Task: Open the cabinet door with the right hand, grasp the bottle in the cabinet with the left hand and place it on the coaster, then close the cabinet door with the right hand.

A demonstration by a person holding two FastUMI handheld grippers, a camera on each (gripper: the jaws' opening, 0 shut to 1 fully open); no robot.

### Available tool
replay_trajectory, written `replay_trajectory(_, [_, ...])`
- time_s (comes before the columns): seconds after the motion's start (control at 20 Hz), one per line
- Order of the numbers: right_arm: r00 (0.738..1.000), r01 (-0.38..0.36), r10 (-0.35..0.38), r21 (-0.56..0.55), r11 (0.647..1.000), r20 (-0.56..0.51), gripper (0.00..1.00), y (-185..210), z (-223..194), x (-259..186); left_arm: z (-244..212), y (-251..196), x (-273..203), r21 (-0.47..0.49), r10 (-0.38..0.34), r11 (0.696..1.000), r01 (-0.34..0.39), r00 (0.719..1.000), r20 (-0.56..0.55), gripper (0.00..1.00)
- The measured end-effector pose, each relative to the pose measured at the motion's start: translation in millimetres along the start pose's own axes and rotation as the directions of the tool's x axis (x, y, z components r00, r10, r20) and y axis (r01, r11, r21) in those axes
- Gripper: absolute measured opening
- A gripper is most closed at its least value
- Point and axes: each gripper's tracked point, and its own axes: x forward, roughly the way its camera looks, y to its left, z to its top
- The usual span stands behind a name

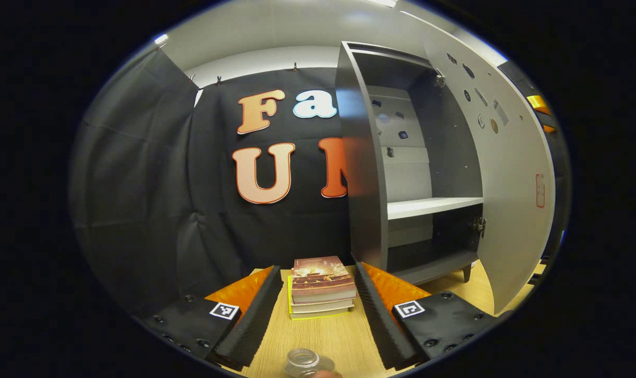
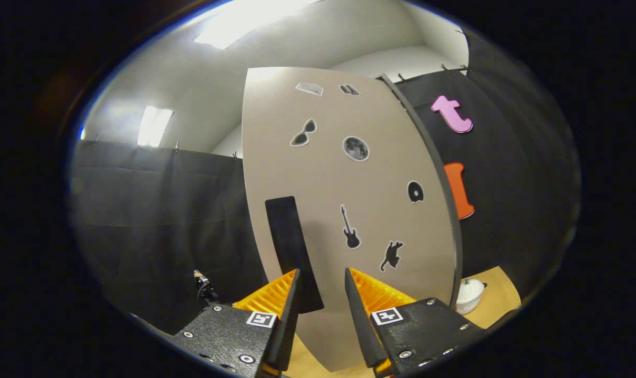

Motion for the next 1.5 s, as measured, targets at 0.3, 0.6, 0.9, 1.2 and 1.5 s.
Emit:
replay_trajectory(0.3, [1.0,0.03,-0.03,-0.054,0.998,-0.007,0.56,-3.4,-1.6,13.5,-7.4,32.6,7.1,-0.007,0.039,0.999,-0.039,0.999,-0.002,0.9])
replay_trajectory(0.6, [0.998,0.039,-0.043,-0.073,0.997,-0.054,0.48,4.6,-16.0,41.9,-9.0,58.3,5.4,-0.02,0.073,0.997,-0.073,0.997,0.009,0.9])
replay_trajectory(0.9, [0.997,0.063,-0.068,-0.117,0.991,-0.044,0.59,8.1,-18.8,51.6,-6.7,77.3,6.4,-0.003,0.106,0.994,-0.106,0.994,0.031,0.9])
replay_trajectory(1.2, [0.993,0.1,-0.106,-0.103,0.99,-0.053,0.63,4.9,-22.1,61.6,-7.8,86.3,10.5,-0.027,0.119,0.993,-0.119,0.993,0.023,0.92])
replay_trajectory(1.5, [0.99,0.134,-0.139,-0.134,0.982,-0.031,0.63,5.0,-24.6,69.8,0.8,88.9,12.9,-0.044,0.135,0.99,-0.134,0.991,0.023,0.92])
